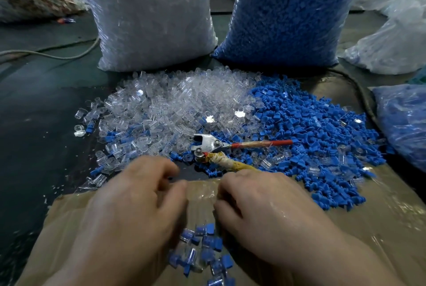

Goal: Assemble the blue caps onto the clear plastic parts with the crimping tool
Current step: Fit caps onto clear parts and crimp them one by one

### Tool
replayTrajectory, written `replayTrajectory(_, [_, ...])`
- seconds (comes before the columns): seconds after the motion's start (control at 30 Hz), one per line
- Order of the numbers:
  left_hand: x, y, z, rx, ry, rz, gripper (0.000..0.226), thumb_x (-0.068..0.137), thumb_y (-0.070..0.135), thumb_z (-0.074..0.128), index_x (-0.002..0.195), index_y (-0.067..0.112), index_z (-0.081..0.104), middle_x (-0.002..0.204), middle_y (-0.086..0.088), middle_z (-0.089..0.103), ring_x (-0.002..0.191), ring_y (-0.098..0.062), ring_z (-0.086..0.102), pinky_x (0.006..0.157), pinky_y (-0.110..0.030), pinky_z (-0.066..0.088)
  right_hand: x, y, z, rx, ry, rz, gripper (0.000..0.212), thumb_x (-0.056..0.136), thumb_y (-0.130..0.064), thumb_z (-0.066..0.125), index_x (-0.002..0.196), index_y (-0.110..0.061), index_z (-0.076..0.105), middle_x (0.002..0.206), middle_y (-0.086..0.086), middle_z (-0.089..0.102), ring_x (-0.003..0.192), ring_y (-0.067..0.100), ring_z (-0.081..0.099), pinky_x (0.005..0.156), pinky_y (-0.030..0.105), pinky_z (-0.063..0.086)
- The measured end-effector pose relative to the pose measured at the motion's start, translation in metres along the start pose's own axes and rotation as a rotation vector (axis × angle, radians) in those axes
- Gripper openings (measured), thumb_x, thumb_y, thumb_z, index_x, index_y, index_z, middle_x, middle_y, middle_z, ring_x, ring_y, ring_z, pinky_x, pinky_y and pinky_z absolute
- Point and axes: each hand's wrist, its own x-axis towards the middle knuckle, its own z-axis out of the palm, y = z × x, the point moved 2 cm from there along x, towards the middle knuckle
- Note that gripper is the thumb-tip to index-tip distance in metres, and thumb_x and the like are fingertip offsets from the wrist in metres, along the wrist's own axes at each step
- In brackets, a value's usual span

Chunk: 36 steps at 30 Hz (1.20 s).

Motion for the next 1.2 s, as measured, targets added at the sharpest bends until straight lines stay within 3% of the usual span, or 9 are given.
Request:
replayTrajectory(0.1, [0.006,-0.022,0.000,0.121,0.110,-0.213,0.045,0.076,0.067,0.055,0.112,0.040,0.053,0.102,0.012,0.052,0.082,-0.013,0.060,0.073,-0.039,0.054,0.002,0.005,0.006,-0.048,0.101,0.018,0.028,0.093,-0.058,0.038,0.103,-0.033,0.048,0.093,-0.012,0.052,0.077,0.016,0.052,0.063,0.035,0.044])
replayTrajectory(0.2, [0.009,-0.024,0.007,0.332,-0.024,-0.309,0.081,0.071,0.081,0.050,0.139,0.038,0.040,0.132,0.003,0.043,0.109,-0.022,0.060,0.085,-0.044,0.054,0.005,0.008,0.008,-0.087,0.183,0.043,0.037,0.091,-0.064,0.040,0.116,-0.037,0.043,0.098,-0.012,0.053,0.075,0.016,0.050,0.058,0.034,0.039])
replayTrajectory(0.27, [0.011,-0.024,0.009,0.386,-0.049,-0.316,0.085,0.072,0.084,0.047,0.143,0.039,0.035,0.137,0.006,0.039,0.117,-0.020,0.056,0.086,-0.040,0.053,0.009,0.009,0.009,-0.108,0.209,0.071,0.043,0.090,-0.066,0.040,0.122,-0.037,0.041,0.101,-0.009,0.054,0.077,0.018,0.055,0.056,0.034,0.042])
replayTrajectory(0.43, [0.012,-0.021,0.014,0.230,-0.064,-0.135,0.062,0.079,0.066,0.056,0.133,0.037,0.053,0.118,0.014,0.049,0.106,-0.012,0.054,0.091,-0.035,0.047,0.019,0.004,0.011,-0.168,0.204,0.084,0.048,0.090,-0.066,0.039,0.126,-0.034,0.039,0.102,-0.002,0.050,0.069,0.024,0.049,0.044,0.030,0.023])
replayTrajectory(0.6, [0.010,-0.015,0.019,0.013,-0.101,-0.004,0.048,0.077,0.048,0.069,0.123,0.043,0.058,0.106,0.035,0.044,0.093,0.010,0.050,0.072,-0.012,0.036,0.020,0.005,0.011,-0.103,0.183,0.034,0.041,0.093,-0.061,0.041,0.119,-0.030,0.049,0.109,-0.004,0.053,0.088,0.024,0.059,0.064,0.039,0.049])
replayTrajectory(0.7, [0.009,-0.023,0.016,0.050,-0.007,-0.060,0.061,0.071,0.060,0.068,0.127,0.043,0.051,0.104,0.031,0.040,0.086,0.003,0.052,0.070,-0.019,0.042,0.019,0.005,0.010,-0.072,0.172,0.035,0.044,0.093,-0.062,0.041,0.120,-0.028,0.048,0.111,-0.005,0.053,0.095,0.023,0.058,0.071,0.040,0.050])
replayTrajectory(0.8, [0.012,-0.025,0.015,0.258,-0.050,-0.112,0.068,0.072,0.077,0.052,0.128,0.039,0.056,0.109,0.018,0.052,0.096,-0.011,0.057,0.082,-0.036,0.052,0.021,0.004,0.010,-0.066,0.162,0.028,0.046,0.094,-0.062,0.041,0.120,-0.025,0.047,0.112,-0.003,0.053,0.096,0.024,0.058,0.066,0.038,0.046])
replayTrajectory(0.93, [0.011,-0.011,0.019,0.223,-0.072,-0.007,0.039,0.080,0.051,0.068,0.116,0.034,0.069,0.099,0.017,0.064,0.097,-0.012,0.055,0.080,-0.031,0.042,0.024,-0.002,0.010,-0.065,0.157,-0.009,0.034,0.096,-0.056,0.041,0.108,-0.025,0.050,0.099,-0.003,0.054,0.085,0.025,0.058,0.057,0.035,0.031])
replayTrajectory(1.2, [0.009,-0.008,0.022,0.044,-0.055,0.028,0.029,0.080,0.027,0.079,0.108,0.031,0.072,0.095,0.021,0.065,0.087,-0.007,0.059,0.077,-0.024,0.042,0.028,-0.002,0.016,-0.033,0.233,-0.054,0.020,0.095,-0.049,0.044,0.090,-0.030,0.041,0.089,-0.007,0.057,0.074,0.021,0.056,0.053,0.035,0.028])
